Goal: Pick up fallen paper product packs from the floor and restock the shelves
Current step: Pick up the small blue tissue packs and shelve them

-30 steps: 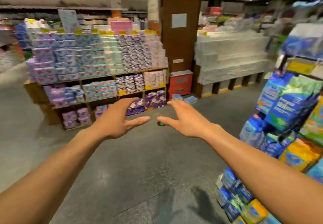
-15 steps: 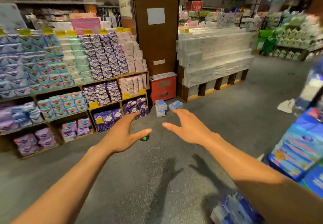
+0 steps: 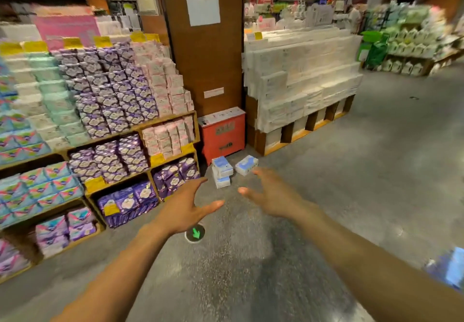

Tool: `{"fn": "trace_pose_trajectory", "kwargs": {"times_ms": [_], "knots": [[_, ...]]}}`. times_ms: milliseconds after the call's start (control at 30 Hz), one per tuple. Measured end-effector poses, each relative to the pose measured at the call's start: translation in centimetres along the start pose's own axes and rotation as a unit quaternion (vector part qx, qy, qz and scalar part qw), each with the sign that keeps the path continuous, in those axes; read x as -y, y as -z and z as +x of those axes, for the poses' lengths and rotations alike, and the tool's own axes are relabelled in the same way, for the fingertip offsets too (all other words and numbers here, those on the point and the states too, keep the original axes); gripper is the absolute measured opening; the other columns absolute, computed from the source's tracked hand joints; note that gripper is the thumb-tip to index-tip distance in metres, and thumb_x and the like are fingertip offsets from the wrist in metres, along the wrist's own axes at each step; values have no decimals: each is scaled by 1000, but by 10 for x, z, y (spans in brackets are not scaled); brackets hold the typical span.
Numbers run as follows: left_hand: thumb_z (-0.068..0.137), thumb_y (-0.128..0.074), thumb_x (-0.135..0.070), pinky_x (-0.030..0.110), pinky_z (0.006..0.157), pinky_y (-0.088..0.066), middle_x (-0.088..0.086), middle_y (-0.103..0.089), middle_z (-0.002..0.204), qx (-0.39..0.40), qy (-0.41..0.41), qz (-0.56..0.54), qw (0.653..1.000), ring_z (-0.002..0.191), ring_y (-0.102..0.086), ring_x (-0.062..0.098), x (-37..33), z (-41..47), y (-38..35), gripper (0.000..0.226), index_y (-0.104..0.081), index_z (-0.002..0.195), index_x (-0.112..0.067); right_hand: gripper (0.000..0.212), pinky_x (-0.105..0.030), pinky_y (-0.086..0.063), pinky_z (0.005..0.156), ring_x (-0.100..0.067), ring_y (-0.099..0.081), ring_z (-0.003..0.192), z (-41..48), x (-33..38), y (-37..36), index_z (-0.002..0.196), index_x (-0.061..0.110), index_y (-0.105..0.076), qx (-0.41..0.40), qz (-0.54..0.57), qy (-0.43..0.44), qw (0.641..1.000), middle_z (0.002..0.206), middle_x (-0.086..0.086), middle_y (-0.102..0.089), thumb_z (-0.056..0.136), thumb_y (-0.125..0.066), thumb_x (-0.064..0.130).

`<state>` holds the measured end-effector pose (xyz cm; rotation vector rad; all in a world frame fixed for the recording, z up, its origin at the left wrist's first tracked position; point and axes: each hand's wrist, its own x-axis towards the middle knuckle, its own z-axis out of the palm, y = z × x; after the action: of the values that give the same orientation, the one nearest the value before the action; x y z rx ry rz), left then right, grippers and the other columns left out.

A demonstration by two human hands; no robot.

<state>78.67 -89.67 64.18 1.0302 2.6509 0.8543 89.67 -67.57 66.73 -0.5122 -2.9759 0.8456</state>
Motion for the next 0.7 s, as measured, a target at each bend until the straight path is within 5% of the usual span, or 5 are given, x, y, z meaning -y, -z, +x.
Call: {"fn": "trace_pose_trajectory", "kwargs": {"times_ms": [333, 533, 700], "knots": [[63, -42, -100, 37, 115, -36, -1, -41, 157, 46, -26, 18, 998, 141, -42, 19, 34, 323, -12, 118, -35, 154, -26, 88, -39, -35, 116, -24, -36, 145, 284, -107, 51, 159, 17, -27, 9, -1, -44, 999, 163, -6, -31, 93, -51, 70], [88, -63, -55, 18, 99, -32, -2, -44, 155, 8, -10, -11, 1000, 136, -44, 13, 53, 489, -22, 74, -39, 151, -23, 90, -42, -38, 114, -25, -36, 145, 481, -163, 93, 157, 18, -30, 38, -13, -24, 999, 162, -6, -34, 90, -49, 74], [79, -56, -72, 24, 106, -33, -1, -43, 156, -15, 63, -54, 996, 140, -43, 18, 87, 603, -6, 91, -38, 152, -22, 78, -39, -36, 115, -25, -38, 144, 634, -167, 123, 156, 15, -32, 71, -40, 24, 996, 160, -8, -36, 97, -49, 64]]}}
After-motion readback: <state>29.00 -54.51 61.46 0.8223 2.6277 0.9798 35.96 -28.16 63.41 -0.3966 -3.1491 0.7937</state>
